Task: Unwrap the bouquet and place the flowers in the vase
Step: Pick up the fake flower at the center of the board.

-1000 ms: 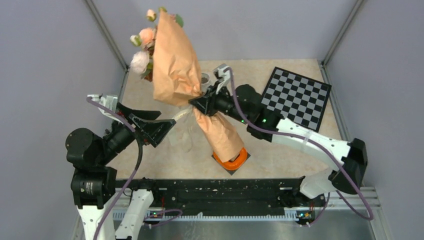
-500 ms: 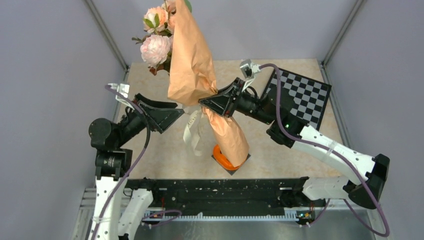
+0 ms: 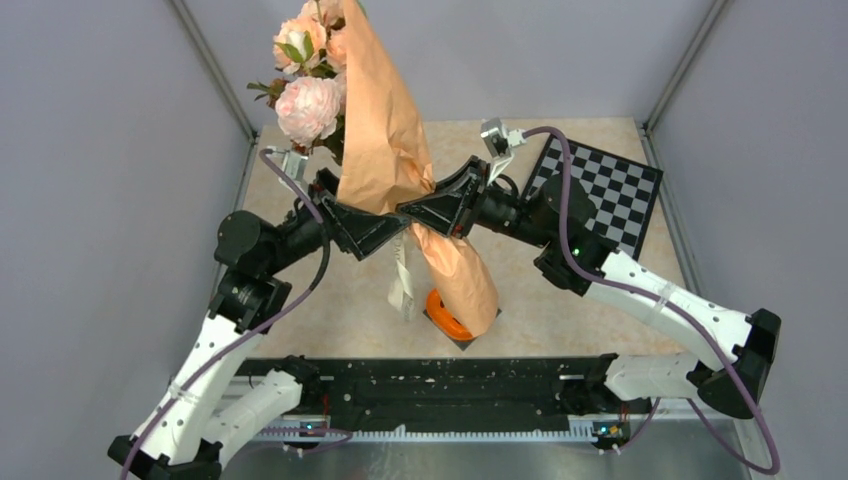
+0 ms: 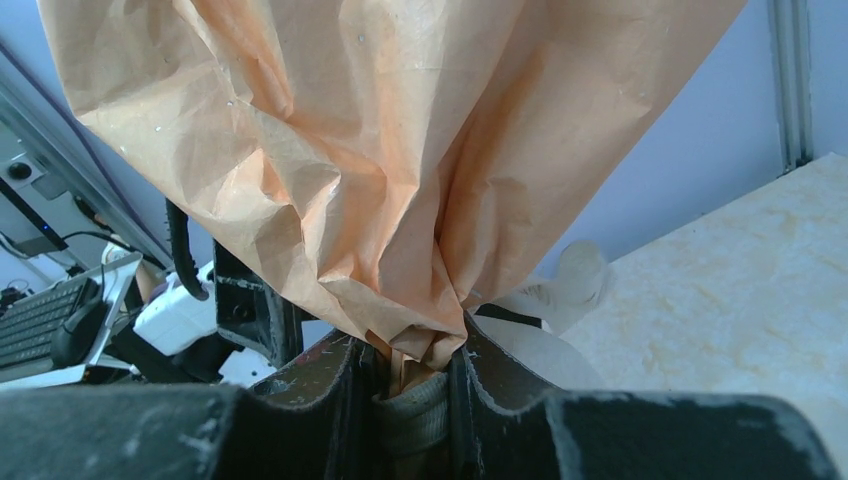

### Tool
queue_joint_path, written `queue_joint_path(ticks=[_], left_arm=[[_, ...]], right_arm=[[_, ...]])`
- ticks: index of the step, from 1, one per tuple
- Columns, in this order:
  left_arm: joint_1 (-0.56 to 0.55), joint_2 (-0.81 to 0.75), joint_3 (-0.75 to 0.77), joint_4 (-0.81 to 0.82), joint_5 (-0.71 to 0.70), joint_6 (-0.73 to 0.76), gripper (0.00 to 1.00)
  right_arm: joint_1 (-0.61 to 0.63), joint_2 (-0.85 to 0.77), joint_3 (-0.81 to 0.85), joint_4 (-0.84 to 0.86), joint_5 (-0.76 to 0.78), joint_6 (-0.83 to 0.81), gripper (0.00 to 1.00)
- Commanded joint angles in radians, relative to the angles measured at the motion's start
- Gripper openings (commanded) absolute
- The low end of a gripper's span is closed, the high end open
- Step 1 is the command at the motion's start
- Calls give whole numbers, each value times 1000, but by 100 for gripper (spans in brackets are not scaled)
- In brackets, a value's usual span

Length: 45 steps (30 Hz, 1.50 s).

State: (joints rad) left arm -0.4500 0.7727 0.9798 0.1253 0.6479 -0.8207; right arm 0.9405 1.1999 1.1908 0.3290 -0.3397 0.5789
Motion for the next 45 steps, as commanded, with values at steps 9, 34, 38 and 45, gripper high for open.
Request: queue_joint_path(ticks=[9,34,38,45], left_arm=[[-5,45,28,167,-66,-20,99],[-4,-52,-138,367,-104,-124,99],[-3,-87,-143,356,-133,-113,99],[-3,-96,-149,359,-149,-106,98]], right_arm=[[6,-33,19,89,-138,-9,0],[7,27,-30,127,-288,51,0],[6,33,-28,112,-282,43,0],[6,43,-24,105,-293,44,0]])
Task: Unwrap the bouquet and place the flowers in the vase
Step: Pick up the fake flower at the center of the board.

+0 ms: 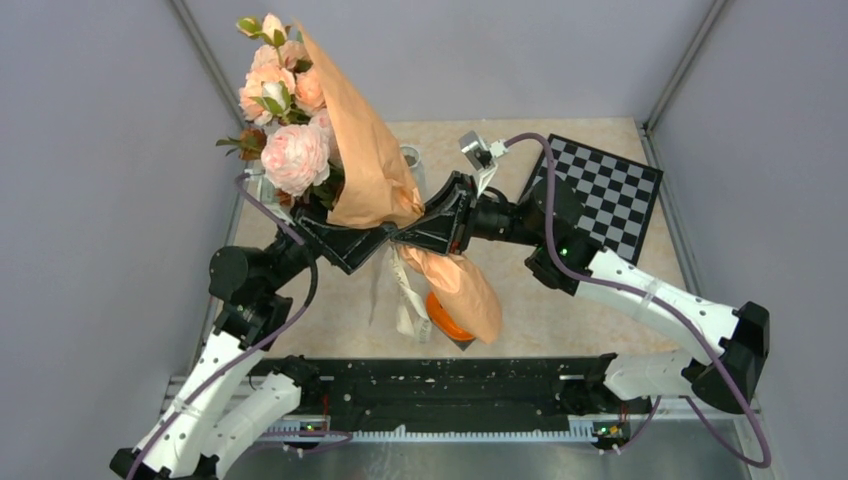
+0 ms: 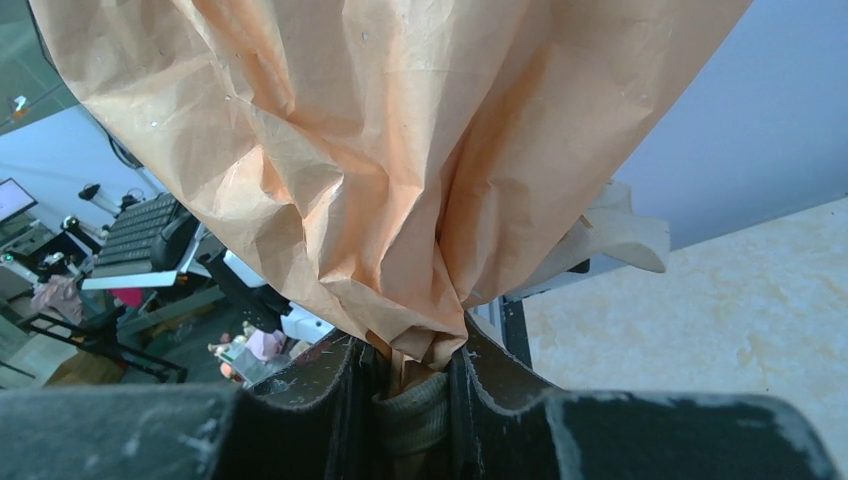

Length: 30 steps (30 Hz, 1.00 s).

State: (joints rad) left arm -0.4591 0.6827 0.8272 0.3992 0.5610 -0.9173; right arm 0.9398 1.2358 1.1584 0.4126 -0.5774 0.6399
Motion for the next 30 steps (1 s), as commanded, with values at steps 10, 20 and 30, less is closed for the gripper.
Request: queue_joint_path(ticks=[10,20,30], left_arm=[[5,26,-19,142,-57,-49,61],[5,3,-14,31,-91,24,23],[5,11,92,-320,-245,231,15]], right_arm=[[7,13,7,-33,-39,-31,0],[7,-30,-35,-84,95,-80,45],[7,-120,-65,-232,264,-202,72]])
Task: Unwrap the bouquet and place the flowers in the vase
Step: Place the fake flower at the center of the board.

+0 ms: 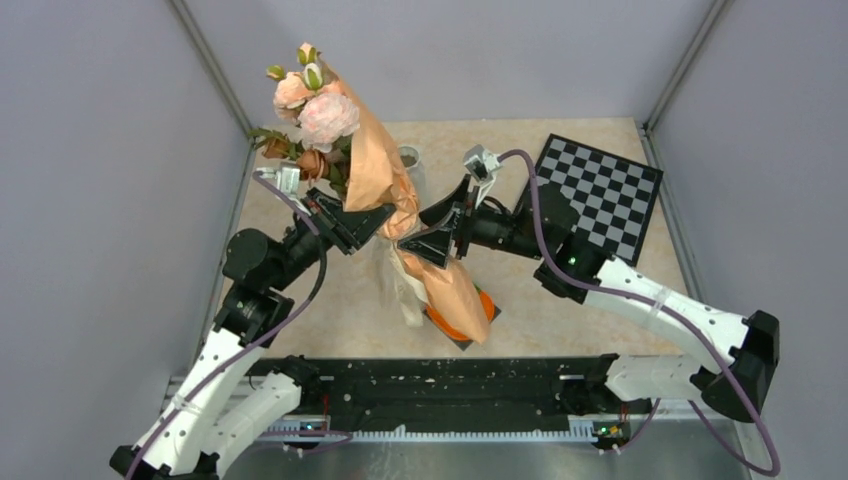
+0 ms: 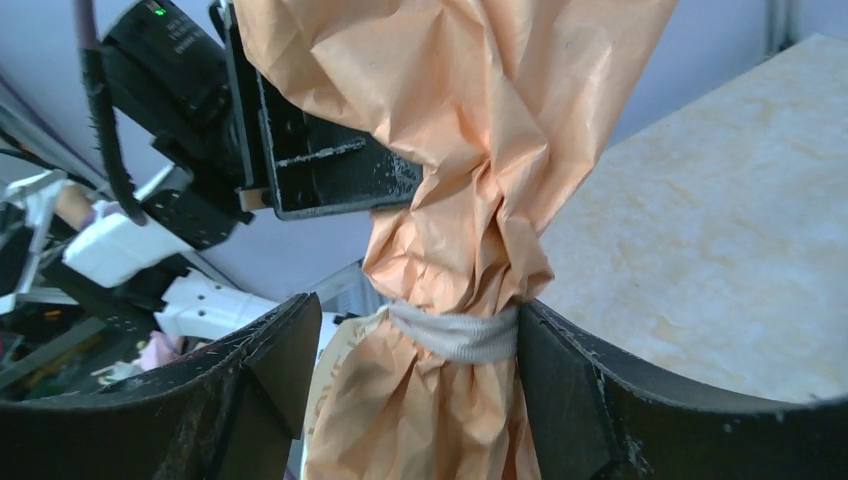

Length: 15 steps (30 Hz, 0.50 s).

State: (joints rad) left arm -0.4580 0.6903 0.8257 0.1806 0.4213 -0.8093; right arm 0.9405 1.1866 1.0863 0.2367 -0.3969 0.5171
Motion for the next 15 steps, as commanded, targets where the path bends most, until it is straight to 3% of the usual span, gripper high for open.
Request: queue_joint_path(ticks=[1,9,15], left_arm=[[4,12,110,-137,-123,143,14],[6,51,254,-482,-341,320,10],[8,140,360,-741,-514,328,7]], right_arm=[[7,-82,7,-76,107,-91,72],[6,-194,30,-259,326,-179,76],[-29,-201,74,-410,527,-247,80]])
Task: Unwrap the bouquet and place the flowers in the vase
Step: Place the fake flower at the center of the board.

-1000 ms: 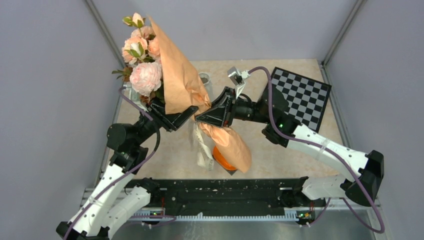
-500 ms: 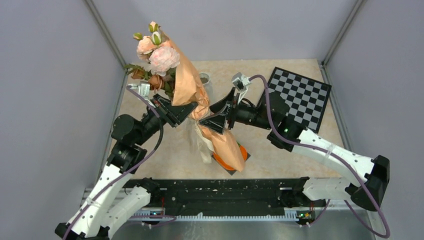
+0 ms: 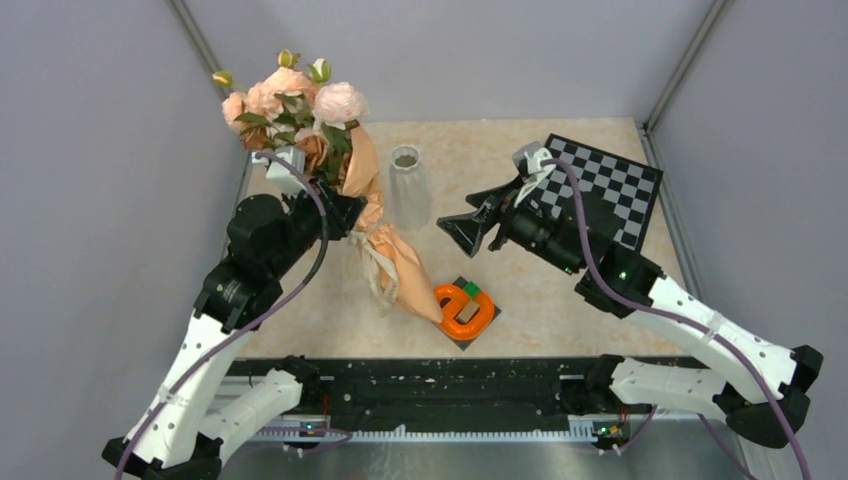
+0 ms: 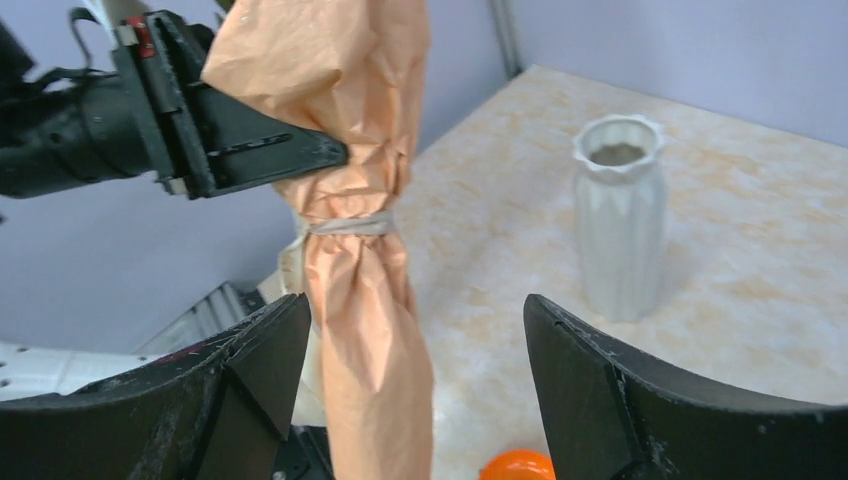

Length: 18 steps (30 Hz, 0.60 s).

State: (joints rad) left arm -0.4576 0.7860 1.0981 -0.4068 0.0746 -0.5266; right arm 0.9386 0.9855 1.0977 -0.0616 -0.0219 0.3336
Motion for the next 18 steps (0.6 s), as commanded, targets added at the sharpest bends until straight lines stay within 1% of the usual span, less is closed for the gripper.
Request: queue_joint_path(ticks=[1,3,5,8,10,14,16,18], left_arm=[[11,57,93,-179,-195,35,7],[18,79,97,-225,-247,10,7],[31,110,105,-260,-271,-11,8],[68,152,93,-278,-248,-42,9],[96,177,63,-254,-204,-62,9],[178,243,-3,-195,-160,-79,8],[216,269,-31,-159,-160,-70,8],[239,287,-73,-112,-174,-56,8]], right_arm=[[-53,1,63,-120,134,-62,80],[-107,-2,56,-128,84,-48,80],[-169,-1,51,-140,39,-35,80],[-222,2,45,-180,28,-22,80],[-249,0,28,-204,40,-20,80],[-329,-6,-43,-204,43,-14,80],[-390,0,-74,-186,26,2,80],[-422,12,-86,-172,26,13,80]])
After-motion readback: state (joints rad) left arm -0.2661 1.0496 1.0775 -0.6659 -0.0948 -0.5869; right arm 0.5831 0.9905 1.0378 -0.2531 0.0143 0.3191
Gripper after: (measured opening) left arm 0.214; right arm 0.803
